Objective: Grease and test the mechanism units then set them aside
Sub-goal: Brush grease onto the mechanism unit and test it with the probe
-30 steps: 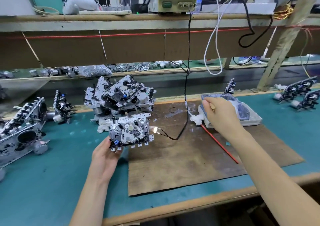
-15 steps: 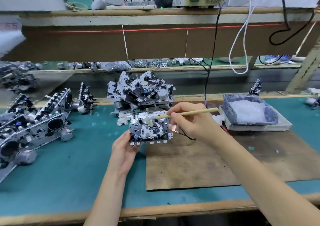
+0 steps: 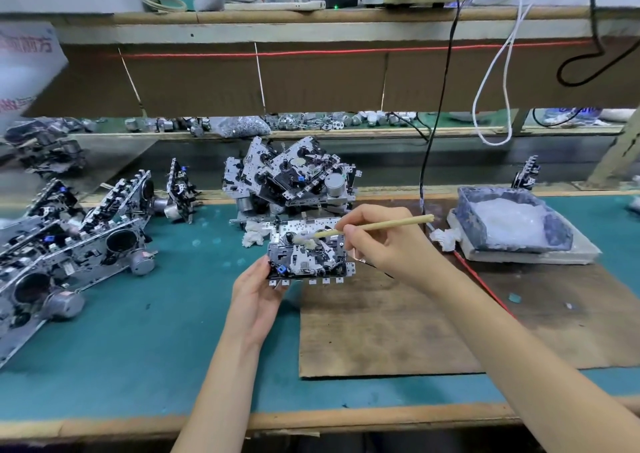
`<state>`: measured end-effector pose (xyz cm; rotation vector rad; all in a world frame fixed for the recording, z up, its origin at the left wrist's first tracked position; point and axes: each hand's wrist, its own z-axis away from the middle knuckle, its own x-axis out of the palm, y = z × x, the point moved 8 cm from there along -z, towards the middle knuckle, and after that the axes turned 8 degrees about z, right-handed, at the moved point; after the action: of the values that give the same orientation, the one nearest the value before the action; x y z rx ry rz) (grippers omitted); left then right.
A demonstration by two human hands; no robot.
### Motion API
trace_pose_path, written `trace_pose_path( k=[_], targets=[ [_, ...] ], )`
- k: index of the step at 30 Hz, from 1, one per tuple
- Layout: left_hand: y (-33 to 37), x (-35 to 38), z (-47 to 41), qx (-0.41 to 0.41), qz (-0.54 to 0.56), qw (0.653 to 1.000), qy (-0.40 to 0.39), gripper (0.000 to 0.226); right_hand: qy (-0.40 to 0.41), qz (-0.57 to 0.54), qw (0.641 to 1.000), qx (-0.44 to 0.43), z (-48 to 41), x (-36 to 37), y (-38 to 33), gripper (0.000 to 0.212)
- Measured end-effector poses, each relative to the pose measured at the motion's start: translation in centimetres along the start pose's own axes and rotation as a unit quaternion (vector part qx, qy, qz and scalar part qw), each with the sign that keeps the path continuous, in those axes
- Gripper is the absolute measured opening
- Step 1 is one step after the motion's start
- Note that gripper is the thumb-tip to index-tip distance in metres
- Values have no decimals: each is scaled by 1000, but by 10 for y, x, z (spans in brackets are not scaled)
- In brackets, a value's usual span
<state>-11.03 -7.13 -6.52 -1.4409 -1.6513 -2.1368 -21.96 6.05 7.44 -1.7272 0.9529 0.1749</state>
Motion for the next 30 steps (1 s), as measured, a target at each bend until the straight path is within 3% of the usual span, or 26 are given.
trace_pose_path(
  k=[7,11,13,15,18,20,26,30],
  targets=[
    [-1,-3,0,-1,12,1000,9,28,-6,-4,1000,-7,-1,1,1,12],
    [-1,-3,0,-8,20,1000,12,27,57,21,996,-69,2,-8,-8,20],
    [-1,-2,1,-7,23,1000,11,27,68,104,982,-145,5,-3,-22,24],
    [1,-1,1,-3,24,1000,6,27,62,249,944,-208,6,13,-28,26],
    [1,0,2,-3,26,1000,1,27,-71,433,890,-127,-2,47,1,68],
    [0,-1,2,-8,37,999,2,27,-139,496,853,-82,-4,60,18,91],
    [0,0,3,-8,30,1000,-5,20,-123,515,845,-75,-11,64,17,101],
    [-1,1,3,-11,32,999,-3,20,-128,499,853,-83,-13,59,13,96]
  ],
)
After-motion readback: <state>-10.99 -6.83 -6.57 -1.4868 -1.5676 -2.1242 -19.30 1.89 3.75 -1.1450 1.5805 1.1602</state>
